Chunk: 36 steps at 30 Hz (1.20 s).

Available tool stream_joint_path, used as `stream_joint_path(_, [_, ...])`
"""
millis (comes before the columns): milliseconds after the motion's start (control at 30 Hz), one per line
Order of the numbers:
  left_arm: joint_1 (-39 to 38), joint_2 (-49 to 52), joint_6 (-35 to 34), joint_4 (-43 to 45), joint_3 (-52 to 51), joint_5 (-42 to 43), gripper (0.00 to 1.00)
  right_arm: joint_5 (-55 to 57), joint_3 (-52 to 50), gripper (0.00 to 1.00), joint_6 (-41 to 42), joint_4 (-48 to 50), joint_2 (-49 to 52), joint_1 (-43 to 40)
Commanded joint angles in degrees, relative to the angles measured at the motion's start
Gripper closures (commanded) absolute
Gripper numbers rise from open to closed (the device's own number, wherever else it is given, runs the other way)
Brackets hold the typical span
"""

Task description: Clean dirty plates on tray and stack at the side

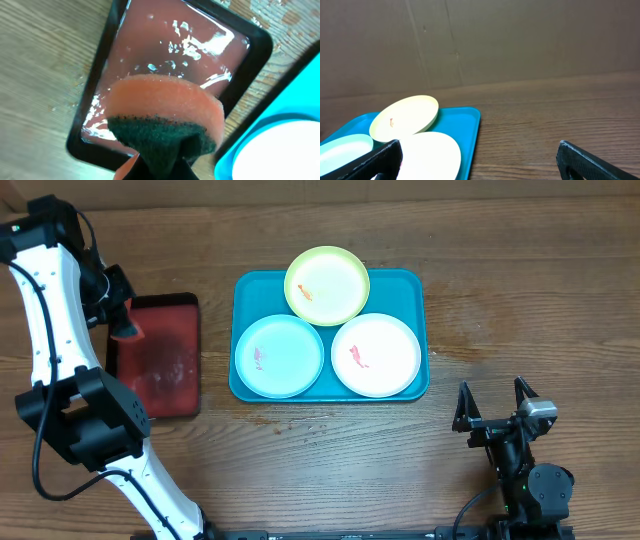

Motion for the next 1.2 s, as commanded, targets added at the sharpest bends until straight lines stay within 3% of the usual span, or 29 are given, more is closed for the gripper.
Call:
stream_joint_path(0, [-0.28, -0.37, -0.39, 2.99, -7.50, 1.09, 0.96, 0.52, -0.59, 0.00, -0.15, 0.17, -0.57, 0.26])
stream_joint_path(100, [-0.72, -0.37, -1.07, 9.66, -16.96, 1.05, 0.96, 0.52, -0.59, 0.00, -0.15, 0.17, -0.57, 0.26])
stream_joint_path(200, [-0.79, -0.37, -1.05, 11.63, -19.82, 1.53, 0.96, 0.52, -0.59, 0.00, -0.15, 0.17, -0.57, 0.26])
stream_joint_path(500, [-0.81, -2.58, -1.07, -1.73, -3.54, 4.04, 0.96, 0.52, -0.59, 0.00, -0.15, 0.17, -0.57, 0.26])
stream_joint_path(667, [-0.83, -4.68, -1.14, -1.92, -1.97, 2.45, 0.96, 0.52, -0.59, 0.00, -0.15, 0.17, -0.57, 0.26])
stream_joint_path(967, [-0.90, -4.55, -3.45, 9.07, -18.05, 4.61, 0.96, 0.52, -0.59, 0.00, -0.15, 0.17, -0.57, 0.26])
stream_joint_path(1167, [-0.87, -5.86, -3.34, 9.53, -17.27, 7.19, 0.96, 0.31, -0.59, 0.00, 0.13, 0.35, -0.57, 0.26])
